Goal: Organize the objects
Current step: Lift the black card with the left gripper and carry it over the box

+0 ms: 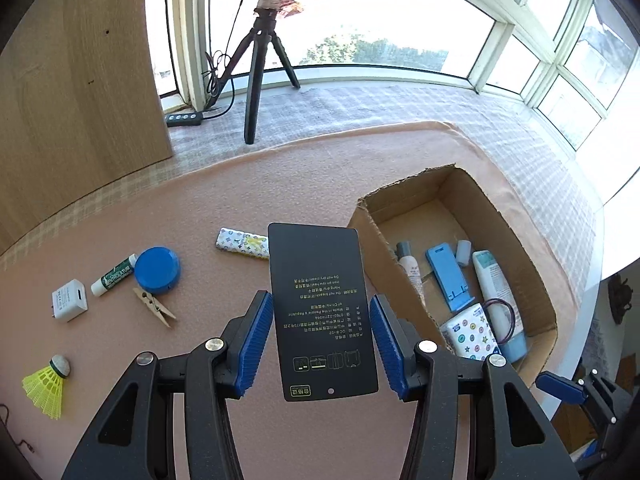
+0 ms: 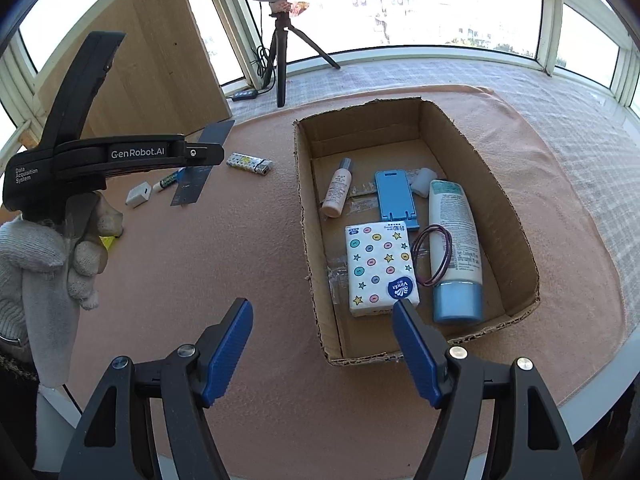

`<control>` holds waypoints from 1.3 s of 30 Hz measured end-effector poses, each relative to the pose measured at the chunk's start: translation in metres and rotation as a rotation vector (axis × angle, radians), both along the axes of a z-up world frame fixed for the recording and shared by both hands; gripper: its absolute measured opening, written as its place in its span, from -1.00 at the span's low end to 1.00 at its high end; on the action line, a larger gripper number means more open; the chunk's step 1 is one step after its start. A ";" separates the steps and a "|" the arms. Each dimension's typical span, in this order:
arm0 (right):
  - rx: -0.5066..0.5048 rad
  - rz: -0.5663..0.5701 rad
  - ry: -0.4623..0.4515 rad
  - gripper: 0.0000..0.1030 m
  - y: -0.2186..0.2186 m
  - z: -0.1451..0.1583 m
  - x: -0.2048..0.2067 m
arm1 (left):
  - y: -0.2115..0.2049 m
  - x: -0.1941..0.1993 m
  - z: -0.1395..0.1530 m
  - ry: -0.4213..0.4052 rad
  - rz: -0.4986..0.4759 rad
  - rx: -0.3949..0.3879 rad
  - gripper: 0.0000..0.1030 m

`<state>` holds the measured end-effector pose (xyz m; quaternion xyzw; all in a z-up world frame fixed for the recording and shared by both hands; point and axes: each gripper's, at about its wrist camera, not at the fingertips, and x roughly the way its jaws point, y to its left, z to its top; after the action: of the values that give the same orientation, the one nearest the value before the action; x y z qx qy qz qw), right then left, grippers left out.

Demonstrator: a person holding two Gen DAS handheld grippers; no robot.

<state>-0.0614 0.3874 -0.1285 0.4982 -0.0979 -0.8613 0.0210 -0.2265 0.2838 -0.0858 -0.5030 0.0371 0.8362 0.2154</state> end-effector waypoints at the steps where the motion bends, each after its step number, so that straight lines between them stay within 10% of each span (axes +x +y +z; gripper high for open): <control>1: 0.000 -0.006 0.000 0.33 0.003 0.000 0.002 | 0.010 -0.001 0.001 0.004 -0.014 0.001 0.05; 18: 0.000 -0.072 -0.007 0.33 0.050 -0.004 0.016 | 0.125 0.007 -0.013 -0.012 -0.149 -0.007 0.05; 26: 0.004 -0.068 -0.015 0.33 0.051 -0.007 0.015 | 0.138 0.010 -0.014 -0.016 -0.178 0.010 0.07; 29: -0.002 -0.055 -0.026 0.33 0.051 -0.010 0.012 | 0.136 0.007 -0.015 -0.036 -0.162 0.017 0.56; 39: 0.004 -0.022 -0.036 0.33 0.036 -0.013 0.005 | 0.108 0.005 -0.010 -0.029 -0.128 0.030 0.57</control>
<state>-0.0567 0.4235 -0.1416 0.5128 -0.1021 -0.8524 0.0090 -0.2210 0.3919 -0.0962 -0.5084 0.0535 0.8138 0.2765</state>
